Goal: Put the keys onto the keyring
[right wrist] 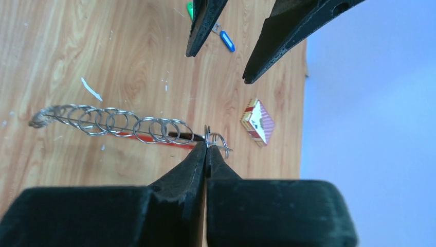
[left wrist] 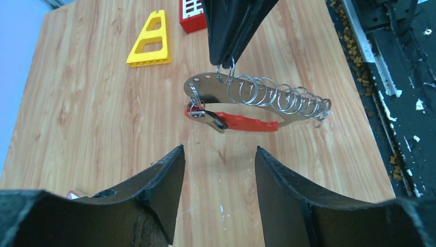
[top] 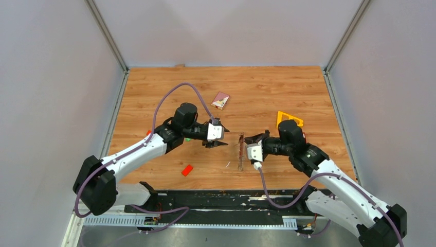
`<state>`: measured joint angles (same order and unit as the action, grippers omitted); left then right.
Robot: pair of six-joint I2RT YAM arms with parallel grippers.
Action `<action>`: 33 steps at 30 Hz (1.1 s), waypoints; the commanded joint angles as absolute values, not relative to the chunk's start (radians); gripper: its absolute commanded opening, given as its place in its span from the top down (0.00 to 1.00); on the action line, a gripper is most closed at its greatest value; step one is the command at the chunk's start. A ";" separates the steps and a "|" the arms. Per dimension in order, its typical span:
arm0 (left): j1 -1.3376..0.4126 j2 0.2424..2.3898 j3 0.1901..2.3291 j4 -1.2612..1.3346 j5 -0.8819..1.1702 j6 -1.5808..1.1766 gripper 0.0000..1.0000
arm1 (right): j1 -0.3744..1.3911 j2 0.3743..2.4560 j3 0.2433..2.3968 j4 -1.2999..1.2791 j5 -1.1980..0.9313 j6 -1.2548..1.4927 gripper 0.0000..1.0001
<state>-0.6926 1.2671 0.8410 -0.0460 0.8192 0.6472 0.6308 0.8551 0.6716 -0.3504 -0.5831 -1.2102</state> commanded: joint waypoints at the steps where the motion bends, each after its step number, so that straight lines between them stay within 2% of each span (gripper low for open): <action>1: -0.693 1.270 0.881 -0.062 0.761 0.672 0.40 | 0.655 0.804 0.643 -0.275 -0.496 -1.344 1.00; 12: -0.694 1.273 0.877 -0.044 0.670 0.629 0.36 | 0.707 0.754 0.581 -0.211 -0.390 -1.436 1.00; 17: -0.691 1.261 0.883 -0.074 0.561 0.626 0.31 | 0.706 0.778 0.663 -0.250 -0.413 -1.270 1.00; 19: -0.682 1.260 0.895 -0.105 0.450 0.602 0.24 | 0.702 0.811 0.735 -0.340 -0.460 -1.180 1.00; 24: -0.622 1.293 0.975 -0.297 0.296 0.585 0.20 | 0.691 0.861 0.859 -0.527 -0.584 -1.085 1.00; 28: -0.534 1.336 1.020 -0.455 0.294 0.606 0.19 | 0.681 0.868 0.883 -0.576 -0.609 -1.043 1.00; 33: -0.453 1.443 1.074 -0.613 0.296 0.668 0.24 | 0.668 0.860 0.843 -0.548 -0.614 -1.008 1.00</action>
<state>-0.4938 1.3712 1.0294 -0.4358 0.3145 0.6144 0.6781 0.8650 0.8494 -0.5499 -0.5621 -1.0718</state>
